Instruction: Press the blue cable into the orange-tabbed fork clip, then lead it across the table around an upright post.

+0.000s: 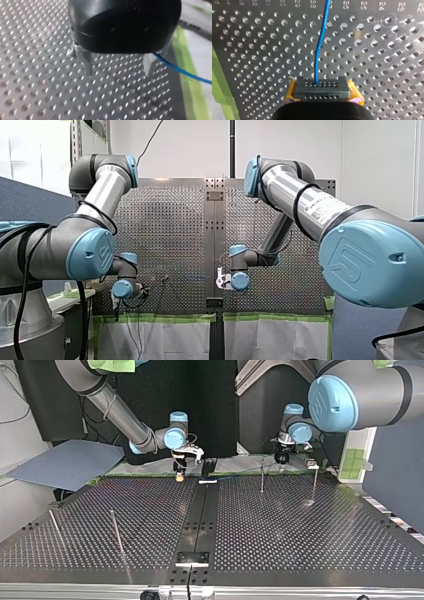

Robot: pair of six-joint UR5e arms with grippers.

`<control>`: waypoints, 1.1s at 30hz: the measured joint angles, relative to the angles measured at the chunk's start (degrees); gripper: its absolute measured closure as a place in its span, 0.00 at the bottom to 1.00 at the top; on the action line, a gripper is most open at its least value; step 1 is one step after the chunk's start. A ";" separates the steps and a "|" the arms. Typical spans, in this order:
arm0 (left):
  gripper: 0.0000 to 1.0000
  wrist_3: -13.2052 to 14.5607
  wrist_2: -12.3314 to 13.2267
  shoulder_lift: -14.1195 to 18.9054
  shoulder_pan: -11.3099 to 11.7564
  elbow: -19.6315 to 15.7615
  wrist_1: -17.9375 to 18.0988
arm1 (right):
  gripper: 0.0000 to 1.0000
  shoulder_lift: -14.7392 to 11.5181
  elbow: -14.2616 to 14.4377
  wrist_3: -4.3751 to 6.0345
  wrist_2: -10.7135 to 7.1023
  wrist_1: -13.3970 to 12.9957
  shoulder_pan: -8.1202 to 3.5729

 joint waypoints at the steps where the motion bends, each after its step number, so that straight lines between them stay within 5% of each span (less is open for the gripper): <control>1: 0.00 0.42 0.41 0.22 0.03 -0.42 0.13 | 0.98 0.00 -0.03 0.00 0.00 0.00 0.02; 7: 0.00 1.95 3.13 2.55 0.05 -3.13 1.87 | 0.98 0.01 -0.08 -0.07 0.00 0.05 0.09; 18: 0.00 -0.95 7.85 7.28 -0.44 -7.89 1.21 | 0.98 0.01 -0.24 -0.06 -0.14 0.15 0.10; 27: 0.00 2.47 11.23 11.44 -0.26 -12.05 -2.69 | 0.98 0.00 -0.26 -0.06 -0.17 0.45 0.12; 33: 0.00 3.79 13.05 14.36 -0.59 -14.34 -1.26 | 0.98 -0.01 -0.28 -0.01 -0.18 0.64 0.18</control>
